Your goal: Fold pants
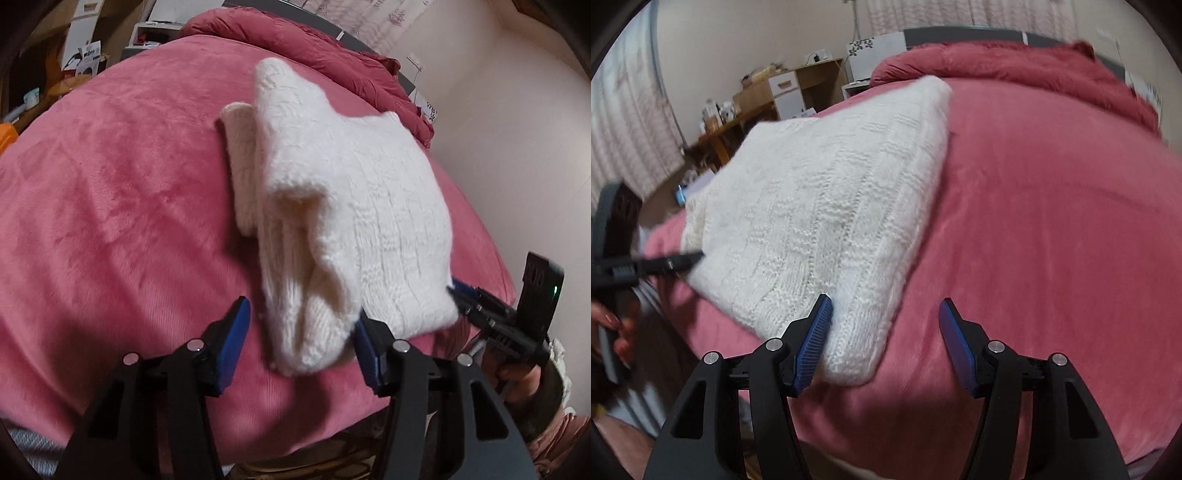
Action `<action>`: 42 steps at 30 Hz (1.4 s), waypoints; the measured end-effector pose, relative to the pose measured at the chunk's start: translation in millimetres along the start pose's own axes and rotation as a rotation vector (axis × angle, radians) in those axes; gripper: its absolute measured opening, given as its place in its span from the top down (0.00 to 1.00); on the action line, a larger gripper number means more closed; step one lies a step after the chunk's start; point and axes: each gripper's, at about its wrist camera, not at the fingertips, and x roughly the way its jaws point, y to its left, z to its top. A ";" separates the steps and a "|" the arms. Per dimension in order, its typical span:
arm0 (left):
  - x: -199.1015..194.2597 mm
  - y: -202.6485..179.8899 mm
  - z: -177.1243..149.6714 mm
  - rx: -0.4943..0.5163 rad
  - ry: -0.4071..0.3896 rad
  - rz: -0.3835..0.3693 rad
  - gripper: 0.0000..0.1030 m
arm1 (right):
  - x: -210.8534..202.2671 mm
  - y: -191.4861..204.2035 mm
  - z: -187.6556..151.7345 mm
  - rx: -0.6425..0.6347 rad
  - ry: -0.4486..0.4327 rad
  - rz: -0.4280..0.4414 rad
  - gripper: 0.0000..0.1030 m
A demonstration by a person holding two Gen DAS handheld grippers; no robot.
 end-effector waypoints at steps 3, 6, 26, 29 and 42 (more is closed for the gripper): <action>-5.2 -1.1 4.2 -0.042 -0.025 -0.039 0.47 | -4.5 -6.6 0.2 0.036 -0.020 0.033 0.42; -21.7 5.2 10.3 -0.081 -0.101 -0.084 0.30 | -19.0 -6.6 2.3 0.036 -0.085 0.045 0.39; 20.5 11.2 87.5 -0.187 -0.069 -0.200 0.04 | 9.7 -22.8 54.6 0.129 0.031 0.238 0.10; 25.9 22.7 89.8 -0.229 -0.058 -0.195 0.04 | 18.3 -37.8 57.7 0.209 0.053 0.263 0.10; 41.4 20.3 103.3 -0.202 -0.064 -0.303 0.04 | 23.4 -31.4 60.5 0.194 0.018 0.208 0.08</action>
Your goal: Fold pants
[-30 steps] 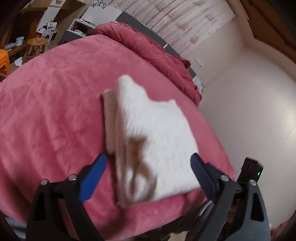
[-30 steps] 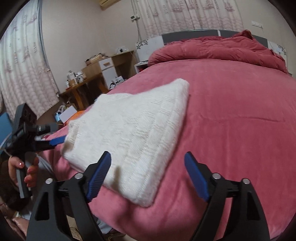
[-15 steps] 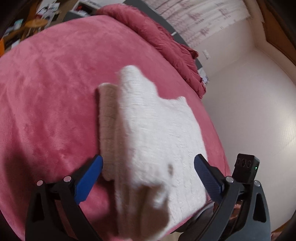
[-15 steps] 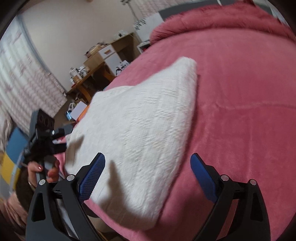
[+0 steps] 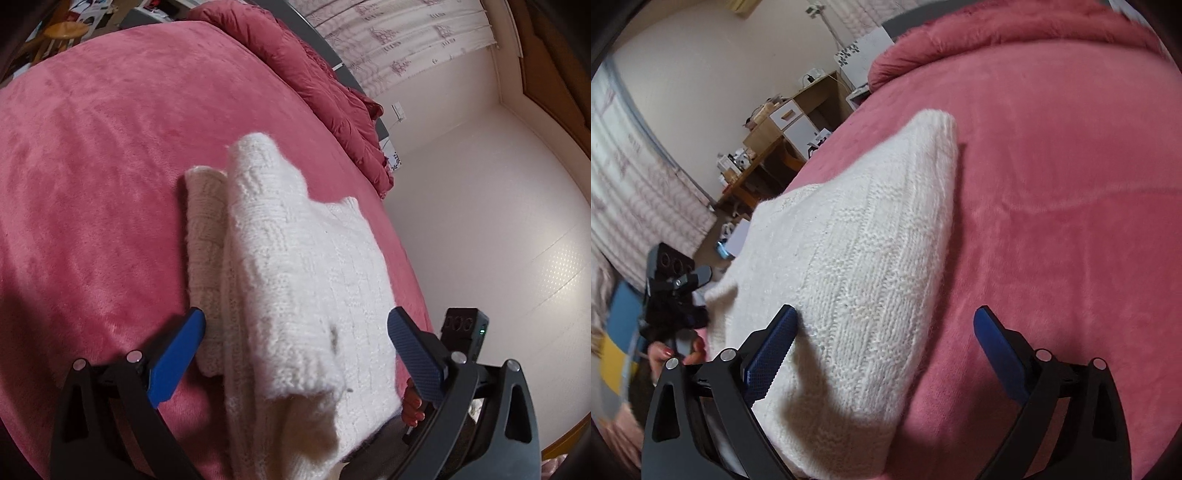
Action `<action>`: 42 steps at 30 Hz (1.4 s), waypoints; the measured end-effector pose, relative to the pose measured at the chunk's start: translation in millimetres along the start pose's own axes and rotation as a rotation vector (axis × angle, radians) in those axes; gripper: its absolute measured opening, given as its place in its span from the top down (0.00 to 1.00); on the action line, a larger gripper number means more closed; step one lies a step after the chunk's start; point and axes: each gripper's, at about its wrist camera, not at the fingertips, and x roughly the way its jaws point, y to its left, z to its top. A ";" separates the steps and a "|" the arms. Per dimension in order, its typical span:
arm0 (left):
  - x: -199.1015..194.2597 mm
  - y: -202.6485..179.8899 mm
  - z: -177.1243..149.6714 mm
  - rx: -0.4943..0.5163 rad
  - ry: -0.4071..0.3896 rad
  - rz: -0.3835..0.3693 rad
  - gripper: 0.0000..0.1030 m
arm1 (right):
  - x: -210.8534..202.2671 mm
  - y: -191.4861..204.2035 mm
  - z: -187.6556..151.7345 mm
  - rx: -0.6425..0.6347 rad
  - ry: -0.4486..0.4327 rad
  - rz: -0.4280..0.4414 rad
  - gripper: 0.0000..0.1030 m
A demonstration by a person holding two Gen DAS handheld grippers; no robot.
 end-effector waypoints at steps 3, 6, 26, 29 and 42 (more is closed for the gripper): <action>1.0 -9.2 4.5 0.032 -0.023 -0.020 0.04 | -3.2 13.9 -2.1 -0.095 -0.028 -0.045 0.08; 6.6 -13.8 11.0 0.048 -0.022 -0.028 0.04 | -0.8 25.1 -4.4 -0.168 -0.035 -0.070 0.08; 39.0 -11.0 24.5 0.072 0.089 -0.075 0.04 | 11.7 32.8 -5.7 -0.245 -0.053 -0.090 0.06; 42.3 -7.8 18.7 0.104 0.118 -0.031 0.04 | 13.6 30.6 -6.3 -0.223 -0.033 -0.069 0.06; 55.0 -15.2 24.1 0.173 0.144 0.017 0.07 | 25.8 8.7 -0.6 -0.037 0.056 0.065 0.06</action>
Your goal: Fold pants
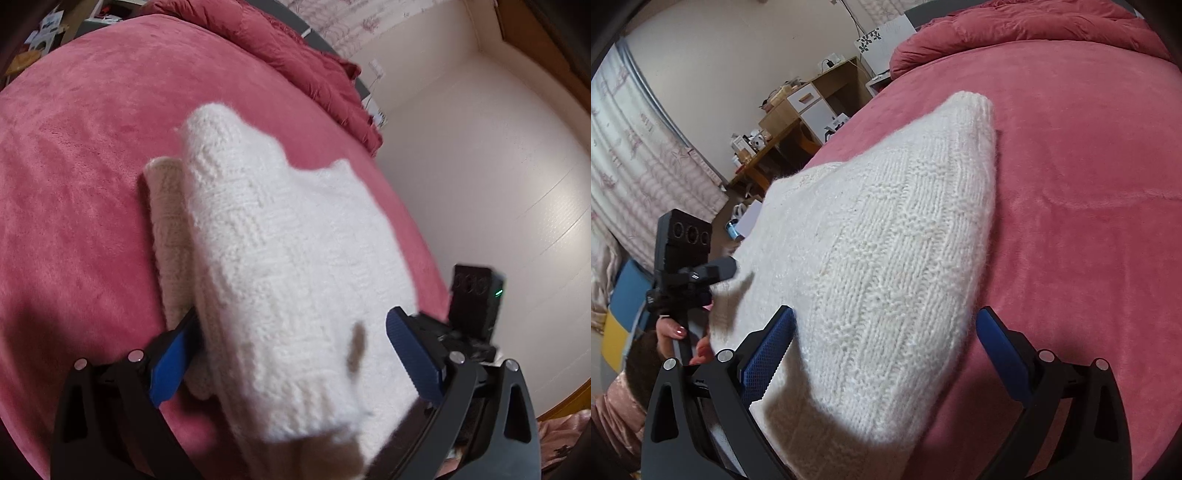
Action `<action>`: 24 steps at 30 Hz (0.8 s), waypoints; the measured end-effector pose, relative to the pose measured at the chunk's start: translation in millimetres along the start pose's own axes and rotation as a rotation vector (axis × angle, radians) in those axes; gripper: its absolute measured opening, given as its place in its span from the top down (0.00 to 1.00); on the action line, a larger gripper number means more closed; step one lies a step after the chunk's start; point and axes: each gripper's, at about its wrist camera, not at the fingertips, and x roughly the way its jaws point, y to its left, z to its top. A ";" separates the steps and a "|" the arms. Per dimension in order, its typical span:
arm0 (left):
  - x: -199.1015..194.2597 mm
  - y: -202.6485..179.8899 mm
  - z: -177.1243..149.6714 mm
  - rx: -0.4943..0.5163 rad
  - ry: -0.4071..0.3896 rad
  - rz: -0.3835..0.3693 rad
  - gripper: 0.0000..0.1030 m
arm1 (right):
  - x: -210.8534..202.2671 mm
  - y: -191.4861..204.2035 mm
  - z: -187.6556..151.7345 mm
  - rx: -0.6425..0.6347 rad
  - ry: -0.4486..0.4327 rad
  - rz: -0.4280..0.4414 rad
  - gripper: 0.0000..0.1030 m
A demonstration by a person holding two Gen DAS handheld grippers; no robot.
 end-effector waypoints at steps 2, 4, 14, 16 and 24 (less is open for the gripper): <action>3.0 -2.6 -1.3 0.031 0.018 0.022 0.07 | 0.1 4.0 1.4 -0.029 -0.009 -0.019 0.06; 5.8 -6.4 -2.1 0.049 0.023 0.031 0.07 | 0.5 9.3 2.9 -0.055 -0.013 -0.033 0.06; 4.8 -5.2 1.9 0.077 0.062 0.026 0.12 | 5.1 14.2 5.1 -0.080 -0.014 -0.033 0.06; 5.8 -0.5 2.5 0.038 0.059 -0.002 0.13 | 4.3 11.4 4.4 -0.084 -0.015 -0.034 0.06; 15.6 -25.2 -14.8 0.178 0.060 0.071 0.20 | 15.6 13.8 9.8 -0.101 0.000 -0.029 0.06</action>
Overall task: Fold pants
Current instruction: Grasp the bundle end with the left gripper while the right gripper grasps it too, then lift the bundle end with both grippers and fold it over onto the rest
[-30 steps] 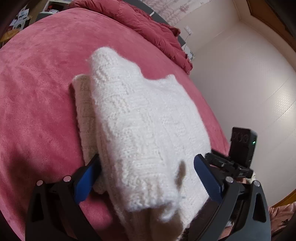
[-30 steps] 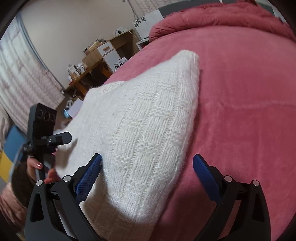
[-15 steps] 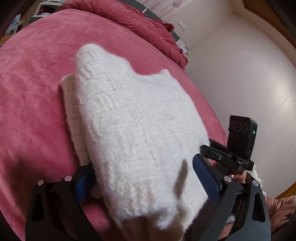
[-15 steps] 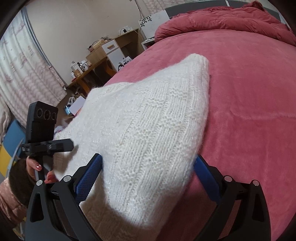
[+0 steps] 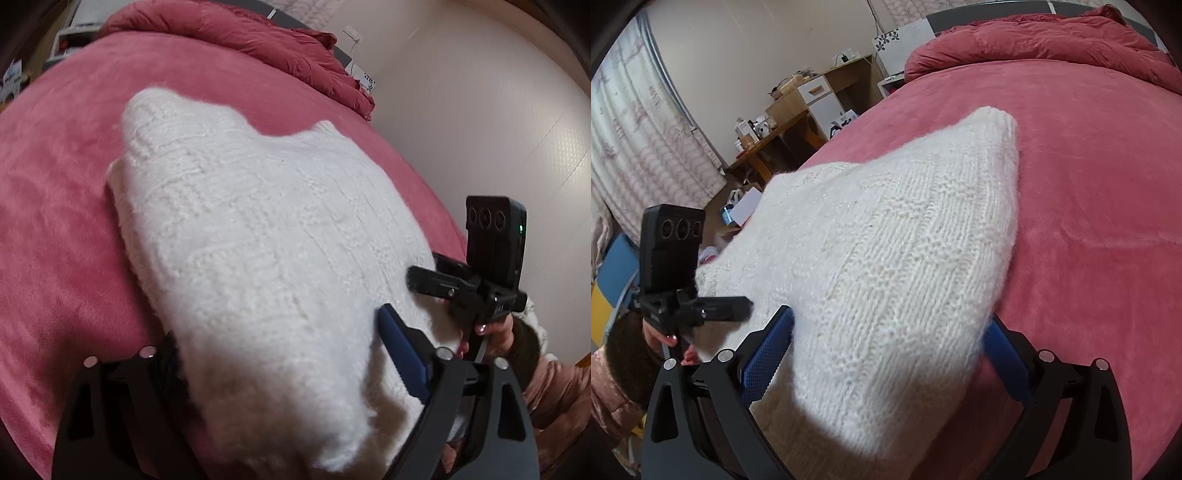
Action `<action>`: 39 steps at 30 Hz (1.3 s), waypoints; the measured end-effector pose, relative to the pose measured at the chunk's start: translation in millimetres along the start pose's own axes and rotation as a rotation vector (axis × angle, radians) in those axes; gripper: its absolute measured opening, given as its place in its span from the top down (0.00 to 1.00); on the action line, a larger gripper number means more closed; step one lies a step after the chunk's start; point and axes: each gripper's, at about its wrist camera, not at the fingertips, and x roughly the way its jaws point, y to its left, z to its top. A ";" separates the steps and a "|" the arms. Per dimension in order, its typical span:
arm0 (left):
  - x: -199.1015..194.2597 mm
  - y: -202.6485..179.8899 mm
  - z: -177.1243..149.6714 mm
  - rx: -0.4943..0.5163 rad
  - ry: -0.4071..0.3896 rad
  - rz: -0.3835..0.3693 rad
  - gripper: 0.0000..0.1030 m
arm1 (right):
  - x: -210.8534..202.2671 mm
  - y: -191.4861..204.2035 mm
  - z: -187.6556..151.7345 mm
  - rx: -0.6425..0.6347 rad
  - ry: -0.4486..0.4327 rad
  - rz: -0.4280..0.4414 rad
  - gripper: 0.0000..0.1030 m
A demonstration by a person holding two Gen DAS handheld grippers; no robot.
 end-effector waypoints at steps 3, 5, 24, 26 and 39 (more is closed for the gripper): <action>-6.9 -2.8 -2.9 -0.004 -0.031 0.003 0.41 | 2.2 -1.2 2.3 -0.015 -0.010 0.004 0.14; -9.9 -7.1 -5.8 0.008 -0.043 0.021 0.47 | -1.2 5.5 1.0 -0.057 -0.028 -0.011 0.20; -37.9 -99.5 -7.1 0.220 -0.156 0.170 0.66 | -55.6 34.7 -6.5 -0.264 -0.231 -0.102 0.46; -39.7 -108.8 -8.8 0.241 -0.167 0.180 0.67 | -61.4 34.1 -6.2 -0.274 -0.248 -0.117 0.47; -7.4 -161.4 36.0 0.368 -0.159 0.190 0.69 | -95.0 13.8 17.2 -0.275 -0.261 -0.036 0.85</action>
